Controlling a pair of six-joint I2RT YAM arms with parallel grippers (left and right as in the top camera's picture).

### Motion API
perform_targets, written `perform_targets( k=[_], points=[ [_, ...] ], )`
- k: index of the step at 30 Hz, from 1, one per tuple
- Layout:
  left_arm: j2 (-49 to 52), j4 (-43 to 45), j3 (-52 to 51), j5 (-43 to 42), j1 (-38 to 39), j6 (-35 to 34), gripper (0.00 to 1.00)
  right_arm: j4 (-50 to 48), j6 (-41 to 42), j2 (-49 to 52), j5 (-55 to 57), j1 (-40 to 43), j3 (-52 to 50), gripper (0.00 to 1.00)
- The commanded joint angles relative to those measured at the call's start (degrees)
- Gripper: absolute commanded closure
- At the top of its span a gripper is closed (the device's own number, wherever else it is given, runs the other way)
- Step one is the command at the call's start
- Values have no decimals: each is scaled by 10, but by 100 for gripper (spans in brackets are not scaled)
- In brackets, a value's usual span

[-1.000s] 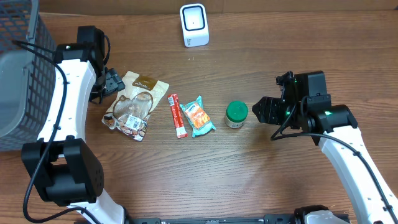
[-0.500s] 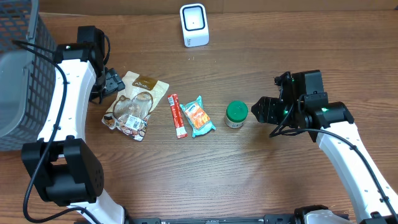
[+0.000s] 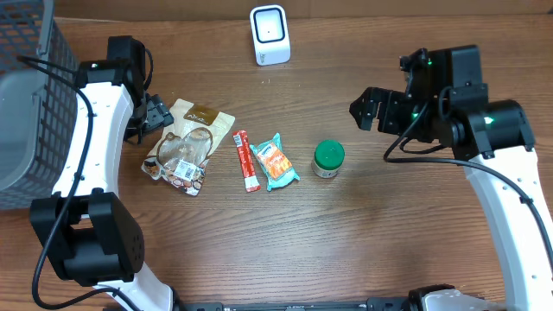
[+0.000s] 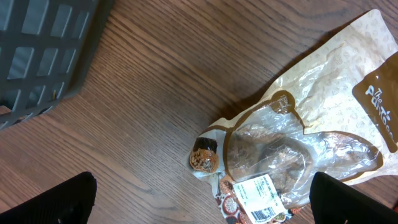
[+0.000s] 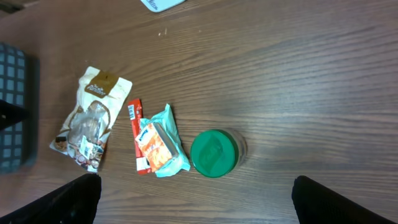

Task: Scan the item barcode
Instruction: 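Lower the right gripper over the jar and grasp it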

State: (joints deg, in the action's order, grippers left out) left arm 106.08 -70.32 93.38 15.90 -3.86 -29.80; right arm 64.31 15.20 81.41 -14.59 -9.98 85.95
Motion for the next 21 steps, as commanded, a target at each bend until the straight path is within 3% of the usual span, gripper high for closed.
perform_targets(
  k=[1,10,21],
  points=[
    [-5,-1,11,8,1,0,0,12,-1,40,57,-38,1,0],
    [-5,-1,11,8,1,0,0,14,1,147,150,-134,-2,0],
    [-5,-1,11,8,1,0,0,20,16,232,150,-144,-2,0]
  ],
)
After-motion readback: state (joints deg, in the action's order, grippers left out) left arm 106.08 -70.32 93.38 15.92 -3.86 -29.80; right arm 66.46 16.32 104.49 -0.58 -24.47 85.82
